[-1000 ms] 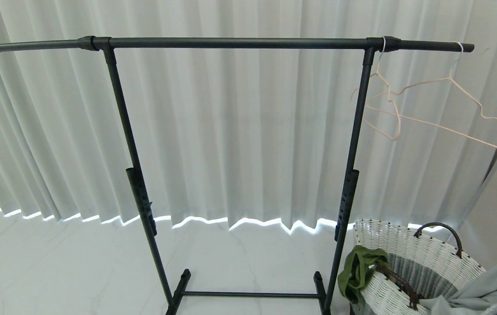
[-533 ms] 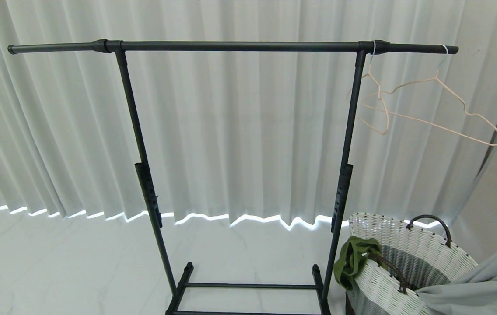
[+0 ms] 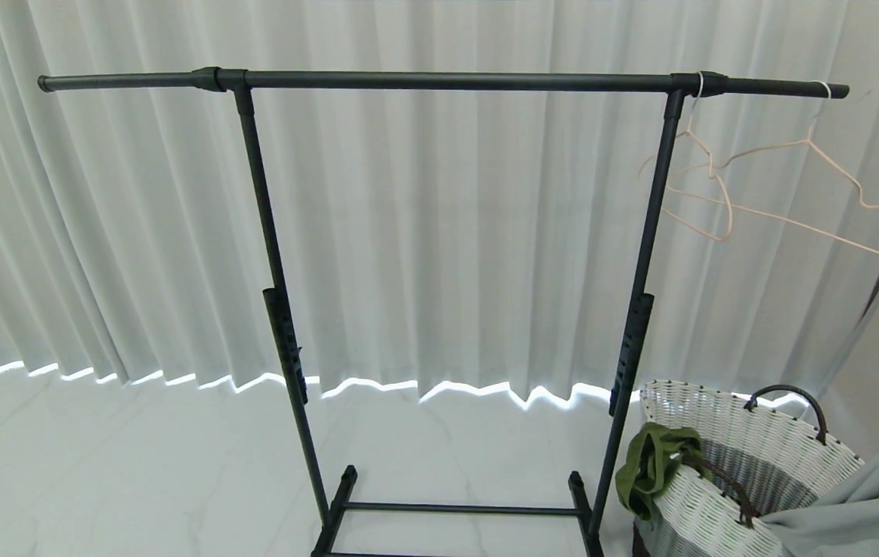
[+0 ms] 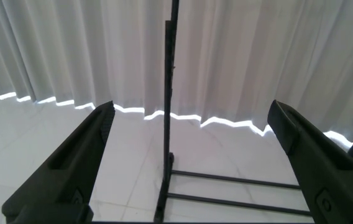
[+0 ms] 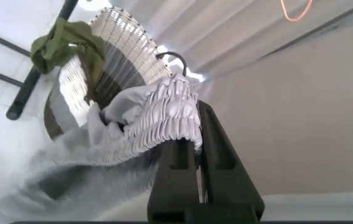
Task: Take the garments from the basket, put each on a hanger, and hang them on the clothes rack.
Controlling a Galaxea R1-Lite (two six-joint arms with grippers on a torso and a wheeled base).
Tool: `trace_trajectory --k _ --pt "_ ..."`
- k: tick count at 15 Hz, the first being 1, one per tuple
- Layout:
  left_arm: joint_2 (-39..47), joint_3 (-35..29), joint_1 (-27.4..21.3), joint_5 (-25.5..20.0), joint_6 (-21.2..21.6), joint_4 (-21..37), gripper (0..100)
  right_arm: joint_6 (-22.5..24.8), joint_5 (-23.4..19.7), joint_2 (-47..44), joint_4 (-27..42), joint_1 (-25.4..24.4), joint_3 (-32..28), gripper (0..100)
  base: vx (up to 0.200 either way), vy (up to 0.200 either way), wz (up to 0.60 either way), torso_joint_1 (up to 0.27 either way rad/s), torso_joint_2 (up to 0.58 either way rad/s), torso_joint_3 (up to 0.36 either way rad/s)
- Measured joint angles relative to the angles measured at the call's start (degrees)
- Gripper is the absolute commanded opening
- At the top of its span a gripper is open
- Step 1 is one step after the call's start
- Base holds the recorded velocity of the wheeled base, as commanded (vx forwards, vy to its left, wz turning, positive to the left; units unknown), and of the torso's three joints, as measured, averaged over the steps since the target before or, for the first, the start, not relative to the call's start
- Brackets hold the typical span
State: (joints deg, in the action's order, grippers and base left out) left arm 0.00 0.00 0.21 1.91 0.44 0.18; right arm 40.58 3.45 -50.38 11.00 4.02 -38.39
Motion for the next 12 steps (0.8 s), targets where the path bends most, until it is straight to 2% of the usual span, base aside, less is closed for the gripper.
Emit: trace_trajectory --k 2,4,9,12 --pt "0.0 0.0 0.0 -0.2 0.5 0.0 100 -0.3 0.0 0.4 0.1 -0.5 -0.1 0 0.000 0.000 0.00 0.000 0.00 0.000" --pt "0.0 0.0 0.0 -0.2 -0.2 0.0 100 -2.7 -0.2 0.2 0.1 -1.9 -0.9 0 0.000 0.000 0.00 0.000 0.00 0.000" --pt "0.0 0.0 0.0 -0.4 0.9 0.0 100 -13.0 -0.3 -2.4 2.0 -11.6 -4.0 0 0.000 0.000 0.00 0.000 0.00 0.000" --pt "0.0 0.0 0.0 -0.4 0.7 0.0 100 -13.8 -0.3 -4.2 2.5 -16.5 -4.4 0 0.000 0.000 0.00 0.000 0.00 0.000"
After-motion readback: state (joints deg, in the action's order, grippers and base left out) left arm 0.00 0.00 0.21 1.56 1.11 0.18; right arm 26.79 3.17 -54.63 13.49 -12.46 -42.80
